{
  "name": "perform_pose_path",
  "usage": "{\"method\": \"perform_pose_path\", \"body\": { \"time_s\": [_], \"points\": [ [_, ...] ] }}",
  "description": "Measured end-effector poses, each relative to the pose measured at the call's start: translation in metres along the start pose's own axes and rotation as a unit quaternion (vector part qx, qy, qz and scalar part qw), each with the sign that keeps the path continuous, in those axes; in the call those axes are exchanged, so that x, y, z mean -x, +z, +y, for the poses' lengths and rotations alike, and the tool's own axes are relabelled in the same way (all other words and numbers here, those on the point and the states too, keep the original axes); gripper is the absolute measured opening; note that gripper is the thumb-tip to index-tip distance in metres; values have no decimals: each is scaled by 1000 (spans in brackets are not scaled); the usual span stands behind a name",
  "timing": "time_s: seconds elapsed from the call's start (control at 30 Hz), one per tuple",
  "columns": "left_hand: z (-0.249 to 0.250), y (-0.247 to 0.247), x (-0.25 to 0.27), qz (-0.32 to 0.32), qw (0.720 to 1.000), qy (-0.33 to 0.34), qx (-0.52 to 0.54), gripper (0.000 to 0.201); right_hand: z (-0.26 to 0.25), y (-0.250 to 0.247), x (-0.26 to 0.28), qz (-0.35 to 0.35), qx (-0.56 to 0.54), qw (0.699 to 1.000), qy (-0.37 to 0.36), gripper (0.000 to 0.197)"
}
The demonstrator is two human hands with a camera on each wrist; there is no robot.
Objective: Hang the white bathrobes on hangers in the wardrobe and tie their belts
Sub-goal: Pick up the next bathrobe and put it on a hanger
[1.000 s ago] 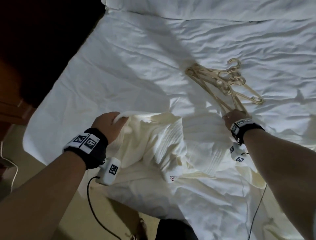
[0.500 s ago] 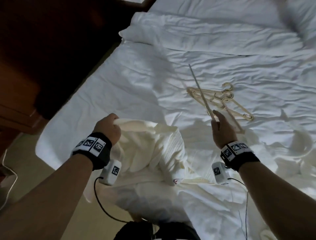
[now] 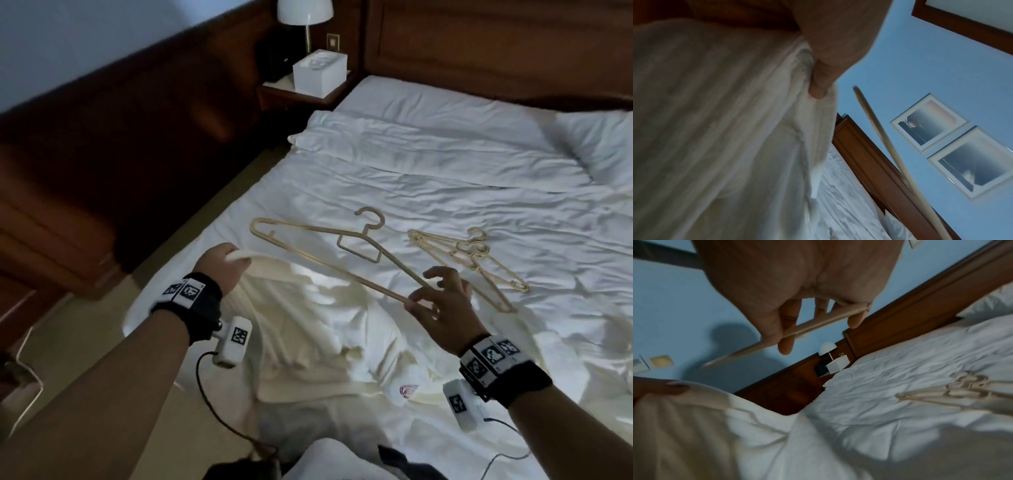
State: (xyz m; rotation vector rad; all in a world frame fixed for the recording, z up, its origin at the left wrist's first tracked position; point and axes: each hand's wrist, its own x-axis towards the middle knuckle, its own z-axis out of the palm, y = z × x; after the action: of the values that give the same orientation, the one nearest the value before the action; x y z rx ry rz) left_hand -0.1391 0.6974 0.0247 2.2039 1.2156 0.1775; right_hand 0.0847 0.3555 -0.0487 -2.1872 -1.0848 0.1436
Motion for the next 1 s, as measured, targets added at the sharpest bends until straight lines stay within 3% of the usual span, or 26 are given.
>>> {"method": "perform_pose_path", "body": {
  "time_s": [0.07, 0.17, 0.23, 0.3, 0.43, 0.63, 0.7, 0.8, 0.9, 0.93, 1.0],
  "points": [
    [-18, -11, -11, 24, 1000, 2, 18, 18, -2, -3, -1, -27, 19, 999, -1, 14],
    [-41, -21, -27, 49, 998, -7, 41, 22, -6, -11, -5, -50, 61, 995, -62, 12],
    [-48, -23, -33, 51, 998, -11, 42, 24, -12, -15, -7, -53, 114, 987, -99, 19],
    [-48, -21, -35, 43, 999, -1, 31, 30, -24, -12, -7, -52, 180, 977, -107, 13],
    [-30, -7, -24, 17, 995, 77, 55, 33, -59, 23, -5, -41, 257, 964, -57, 14],
    [-15, 4, 1, -57, 969, 209, 118, 48, -121, 77, -1, -68, 236, 961, -125, 12],
    [-22, 0, 1, -71, 970, 202, 112, 45, -126, 81, 0, -68, 213, 967, -121, 13],
    [-35, -4, 4, -148, 978, 110, 102, 30, -123, 85, 0, -55, 187, 973, -126, 19],
    [-50, -2, 17, -221, 968, 122, 5, 38, -122, 91, -2, -26, 174, 981, -83, 19],
    [-53, -2, 22, -216, 966, 139, -6, 44, -119, 96, -3, 5, 171, 984, -46, 23],
    [-52, -7, 29, -164, 975, 145, 20, 46, -112, 106, -6, 73, 132, 988, 41, 54]
  ]
}}
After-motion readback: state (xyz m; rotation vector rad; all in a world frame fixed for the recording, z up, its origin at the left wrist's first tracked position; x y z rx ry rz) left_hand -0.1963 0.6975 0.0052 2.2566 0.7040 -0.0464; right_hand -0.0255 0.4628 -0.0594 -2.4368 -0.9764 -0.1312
